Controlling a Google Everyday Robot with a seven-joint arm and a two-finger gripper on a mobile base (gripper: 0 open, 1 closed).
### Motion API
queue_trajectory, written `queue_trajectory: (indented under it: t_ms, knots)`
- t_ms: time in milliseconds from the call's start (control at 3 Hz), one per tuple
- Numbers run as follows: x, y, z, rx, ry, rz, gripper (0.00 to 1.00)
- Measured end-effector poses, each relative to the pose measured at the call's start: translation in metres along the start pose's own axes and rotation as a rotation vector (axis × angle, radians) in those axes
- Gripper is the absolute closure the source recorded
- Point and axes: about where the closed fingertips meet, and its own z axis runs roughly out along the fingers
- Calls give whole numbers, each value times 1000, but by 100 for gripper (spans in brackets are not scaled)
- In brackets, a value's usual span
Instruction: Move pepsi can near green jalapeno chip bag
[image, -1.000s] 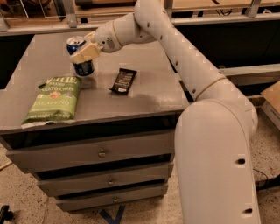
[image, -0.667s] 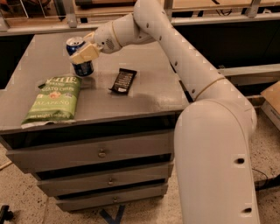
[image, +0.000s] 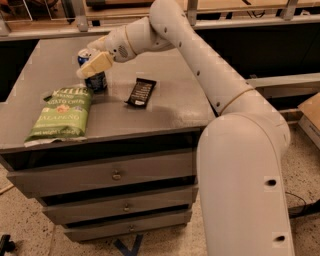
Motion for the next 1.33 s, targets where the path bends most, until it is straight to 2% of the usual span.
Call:
queue_trajectory:
  t_ms: [333, 667, 1000, 1333]
  knots:
    - [0, 0, 0, -1, 0, 0, 0]
    - [-1, 2, -10, 31, -6, -4, 0]
    - [-3, 14, -48, 148, -29, -17, 0]
    - [26, 14, -62, 207, -14, 27, 0]
